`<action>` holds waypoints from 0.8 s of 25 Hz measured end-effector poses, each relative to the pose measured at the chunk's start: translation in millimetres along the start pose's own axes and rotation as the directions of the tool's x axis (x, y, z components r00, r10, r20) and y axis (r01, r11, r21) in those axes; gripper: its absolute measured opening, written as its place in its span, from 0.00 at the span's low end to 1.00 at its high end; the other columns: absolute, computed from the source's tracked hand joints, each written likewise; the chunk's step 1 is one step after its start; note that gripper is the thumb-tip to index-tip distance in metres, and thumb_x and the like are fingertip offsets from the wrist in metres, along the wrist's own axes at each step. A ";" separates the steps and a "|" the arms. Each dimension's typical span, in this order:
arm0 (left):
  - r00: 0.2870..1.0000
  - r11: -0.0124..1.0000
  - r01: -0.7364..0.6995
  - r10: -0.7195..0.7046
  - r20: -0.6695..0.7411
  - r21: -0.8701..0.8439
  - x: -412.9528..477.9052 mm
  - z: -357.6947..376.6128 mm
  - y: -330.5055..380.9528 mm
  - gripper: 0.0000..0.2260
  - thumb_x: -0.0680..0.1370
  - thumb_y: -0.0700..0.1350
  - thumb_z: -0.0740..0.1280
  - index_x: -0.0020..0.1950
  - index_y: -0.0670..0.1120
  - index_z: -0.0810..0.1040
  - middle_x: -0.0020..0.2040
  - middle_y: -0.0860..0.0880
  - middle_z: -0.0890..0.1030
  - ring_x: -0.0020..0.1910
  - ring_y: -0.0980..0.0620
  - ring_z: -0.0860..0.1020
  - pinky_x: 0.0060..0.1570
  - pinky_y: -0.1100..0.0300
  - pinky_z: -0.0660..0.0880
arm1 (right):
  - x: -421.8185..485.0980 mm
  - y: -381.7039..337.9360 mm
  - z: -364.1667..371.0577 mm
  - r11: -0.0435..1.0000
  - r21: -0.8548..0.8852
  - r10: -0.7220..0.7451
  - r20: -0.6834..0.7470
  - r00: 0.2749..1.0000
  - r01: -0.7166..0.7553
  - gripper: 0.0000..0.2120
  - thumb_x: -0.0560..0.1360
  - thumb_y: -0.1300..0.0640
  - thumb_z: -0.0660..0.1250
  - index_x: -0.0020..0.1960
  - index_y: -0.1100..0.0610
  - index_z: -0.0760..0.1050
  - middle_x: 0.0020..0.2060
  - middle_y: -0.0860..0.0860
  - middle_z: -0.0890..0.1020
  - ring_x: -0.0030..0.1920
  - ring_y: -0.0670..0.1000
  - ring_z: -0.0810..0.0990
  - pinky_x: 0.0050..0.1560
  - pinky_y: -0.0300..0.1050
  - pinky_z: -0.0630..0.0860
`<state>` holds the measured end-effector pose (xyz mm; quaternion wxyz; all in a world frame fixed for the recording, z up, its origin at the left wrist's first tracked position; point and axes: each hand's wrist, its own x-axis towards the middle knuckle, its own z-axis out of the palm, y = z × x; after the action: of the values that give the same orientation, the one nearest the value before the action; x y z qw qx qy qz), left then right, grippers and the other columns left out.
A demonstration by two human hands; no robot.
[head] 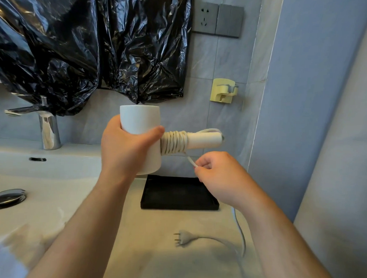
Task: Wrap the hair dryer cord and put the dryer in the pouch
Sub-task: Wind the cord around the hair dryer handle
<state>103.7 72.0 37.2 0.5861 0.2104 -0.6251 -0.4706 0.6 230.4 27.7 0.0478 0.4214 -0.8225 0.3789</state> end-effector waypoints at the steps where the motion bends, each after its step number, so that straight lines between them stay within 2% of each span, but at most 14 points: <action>1: 0.999 0.997 -0.040 0.040 0.001 0.059 0.3 -0.7 -2.1 0.20 0.62 0.54 0.78 0.49 0.51 0.77 0.43 0.53 0.81 0.40 0.53 0.81 0.39 0.52 0.80 | -0.4 -0.9 0.0 0.999 -0.025 -0.030 -0.030 0.999 0.029 0.10 0.75 0.56 0.61 0.42 0.58 0.79 0.39 0.59 0.82 0.37 0.57 0.78 0.37 0.49 0.76; 4: 0.989 0.967 -0.131 0.112 0.094 0.217 -3.8 2.8 -3.5 0.22 0.62 0.54 0.78 0.52 0.53 0.75 0.43 0.56 0.79 0.42 0.56 0.79 0.37 0.57 0.76 | -0.4 -1.5 -1.5 0.979 -0.146 -0.151 -0.073 0.986 0.139 0.10 0.74 0.59 0.61 0.41 0.56 0.81 0.34 0.53 0.81 0.35 0.55 0.77 0.35 0.50 0.76; 6: 0.973 0.949 -0.163 0.109 0.203 0.271 -6.4 5.4 -0.2 0.24 0.60 0.55 0.77 0.53 0.54 0.76 0.43 0.56 0.79 0.41 0.57 0.79 0.36 0.58 0.75 | -0.7 0.8 -8.9 0.956 -0.206 -0.220 -0.038 0.975 0.208 0.11 0.75 0.59 0.63 0.46 0.52 0.84 0.37 0.49 0.83 0.40 0.51 0.79 0.39 0.48 0.77; 8: 0.953 0.954 -0.146 0.065 0.297 0.260 -5.6 2.7 5.7 0.24 0.58 0.54 0.76 0.52 0.54 0.77 0.43 0.55 0.81 0.41 0.56 0.80 0.35 0.59 0.75 | -1.6 3.0 -20.0 0.956 -0.155 -0.255 -0.016 0.967 0.250 0.09 0.75 0.59 0.67 0.47 0.50 0.84 0.41 0.45 0.85 0.44 0.44 0.80 0.45 0.41 0.76; 10: 0.929 0.963 -0.116 0.019 0.369 0.244 -2.7 -5.4 10.9 0.23 0.59 0.52 0.79 0.51 0.54 0.78 0.43 0.54 0.81 0.39 0.55 0.80 0.33 0.59 0.75 | -3.8 4.2 -27.0 0.964 -0.028 -0.266 -0.035 0.963 0.265 0.04 0.72 0.58 0.72 0.42 0.50 0.84 0.38 0.43 0.84 0.41 0.40 0.80 0.39 0.31 0.73; 11: 0.914 0.967 -0.103 0.000 0.405 0.233 -1.4 -9.7 12.9 0.22 0.59 0.51 0.79 0.50 0.53 0.78 0.42 0.53 0.81 0.38 0.55 0.80 0.32 0.59 0.75 | -4.1 4.3 -28.2 0.966 0.027 -0.256 -0.059 0.965 0.258 0.03 0.69 0.57 0.76 0.40 0.51 0.83 0.36 0.43 0.84 0.38 0.39 0.80 0.34 0.29 0.72; 12: 0.898 0.972 -0.091 -0.014 0.441 0.217 -0.2 -13.6 14.0 0.21 0.59 0.51 0.79 0.49 0.53 0.78 0.41 0.53 0.82 0.37 0.55 0.80 0.31 0.59 0.76 | -3.9 4.2 -28.7 0.966 0.063 -0.245 -0.092 0.965 0.252 0.05 0.66 0.56 0.78 0.37 0.52 0.82 0.33 0.45 0.83 0.36 0.39 0.79 0.33 0.30 0.72; 15: 0.859 0.990 -0.032 -0.043 0.510 0.138 1.7 -21.4 15.5 0.20 0.57 0.51 0.77 0.47 0.54 0.79 0.38 0.55 0.82 0.33 0.59 0.81 0.28 0.62 0.77 | -3.2 5.4 -32.3 0.956 0.153 -0.231 -0.138 0.963 0.251 0.10 0.60 0.52 0.81 0.34 0.53 0.81 0.31 0.49 0.83 0.32 0.42 0.77 0.36 0.38 0.74; 18: 0.818 0.999 0.010 -0.031 0.575 0.041 3.8 -26.4 16.7 0.23 0.54 0.54 0.77 0.47 0.54 0.79 0.39 0.54 0.83 0.36 0.56 0.82 0.32 0.60 0.79 | -3.6 7.9 -36.4 0.911 0.317 -0.255 -0.073 0.964 0.265 0.14 0.57 0.47 0.79 0.35 0.54 0.81 0.30 0.51 0.82 0.32 0.46 0.77 0.38 0.46 0.74; 20: 0.797 1.000 -0.004 -0.003 0.605 0.010 3.7 -27.9 17.8 0.24 0.53 0.55 0.77 0.48 0.55 0.80 0.41 0.52 0.83 0.39 0.54 0.83 0.35 0.57 0.80 | -2.4 11.0 -34.8 0.877 0.406 -0.275 -0.011 0.961 0.256 0.20 0.53 0.40 0.78 0.34 0.54 0.81 0.30 0.52 0.81 0.32 0.48 0.76 0.37 0.49 0.73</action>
<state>134.0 67.9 50.5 0.3549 0.0525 -0.7820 -0.5096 -14.2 259.0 44.9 -0.0082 0.5397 -0.6618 0.5202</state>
